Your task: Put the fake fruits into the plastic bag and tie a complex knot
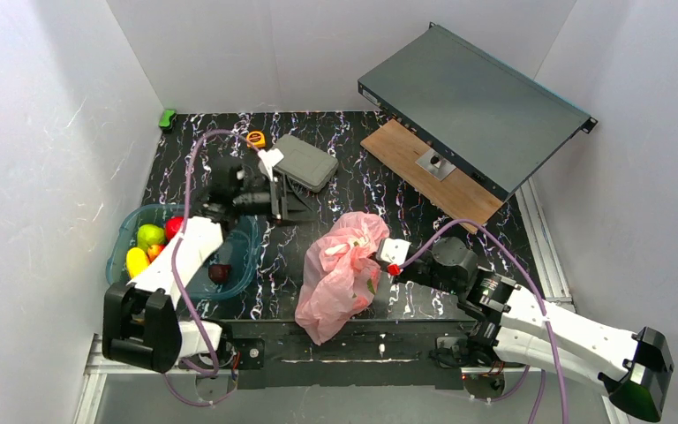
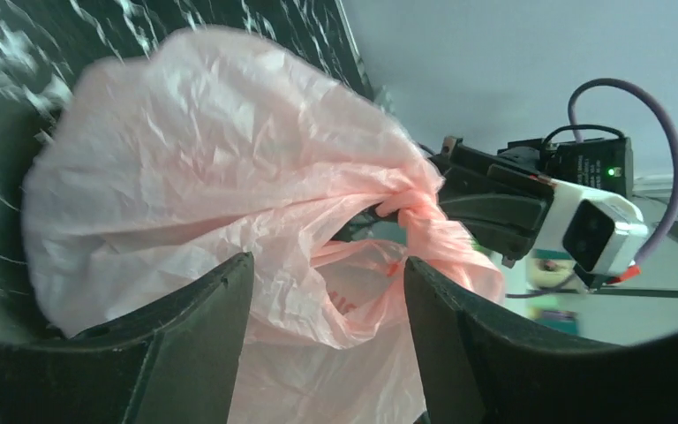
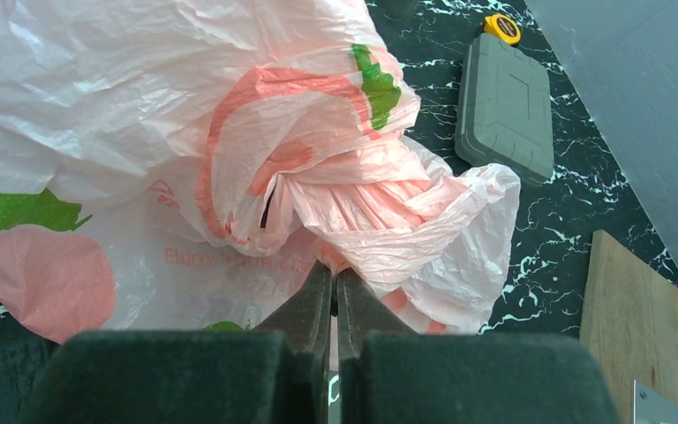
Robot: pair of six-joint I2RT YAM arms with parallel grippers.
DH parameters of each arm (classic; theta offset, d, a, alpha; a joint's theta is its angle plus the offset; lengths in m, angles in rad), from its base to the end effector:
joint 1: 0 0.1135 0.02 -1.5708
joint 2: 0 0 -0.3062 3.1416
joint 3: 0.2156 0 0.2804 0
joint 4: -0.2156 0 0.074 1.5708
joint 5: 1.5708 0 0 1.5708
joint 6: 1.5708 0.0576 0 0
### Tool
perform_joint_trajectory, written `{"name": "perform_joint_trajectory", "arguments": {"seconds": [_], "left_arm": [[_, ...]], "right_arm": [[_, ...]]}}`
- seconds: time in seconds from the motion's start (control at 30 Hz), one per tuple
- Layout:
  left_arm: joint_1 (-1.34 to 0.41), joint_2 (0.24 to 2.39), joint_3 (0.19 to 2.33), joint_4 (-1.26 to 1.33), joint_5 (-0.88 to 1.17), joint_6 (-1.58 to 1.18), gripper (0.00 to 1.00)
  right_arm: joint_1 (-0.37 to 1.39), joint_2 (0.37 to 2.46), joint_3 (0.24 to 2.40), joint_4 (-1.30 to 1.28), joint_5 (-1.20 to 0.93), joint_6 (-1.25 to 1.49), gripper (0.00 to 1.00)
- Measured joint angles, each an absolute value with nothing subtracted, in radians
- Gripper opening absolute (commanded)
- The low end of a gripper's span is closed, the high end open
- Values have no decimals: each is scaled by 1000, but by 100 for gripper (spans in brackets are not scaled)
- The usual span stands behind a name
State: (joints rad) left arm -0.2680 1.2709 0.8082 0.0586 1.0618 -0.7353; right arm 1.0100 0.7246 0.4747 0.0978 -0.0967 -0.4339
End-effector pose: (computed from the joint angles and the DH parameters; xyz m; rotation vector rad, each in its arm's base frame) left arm 0.2714 -0.1267 0.2973 0.2905 2.1226 -1.6624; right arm 0.1021 0.1730 0.2869 -1.2092 1.2635 0.5072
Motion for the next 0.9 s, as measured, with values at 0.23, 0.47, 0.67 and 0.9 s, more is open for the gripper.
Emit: {"name": "perform_joint_trajectory", "arguments": {"seconds": [0.23,0.47,0.67,0.9], "left_arm": [[-223,1112,1089,-525,1036,25,65],[-371,1084,1192,-796,897,409,63],[-531,1159,1237,-851,777,498,65],[-636,1198,1250,-842,712,498,70]], "right_arm": [[1010,736,475,77,-103,-433,1],[1010,759,496,45,-116,-417,1],[1010,761,508,32,-119,-414,1],[1010,764,511,23,-119,-415,1]]}}
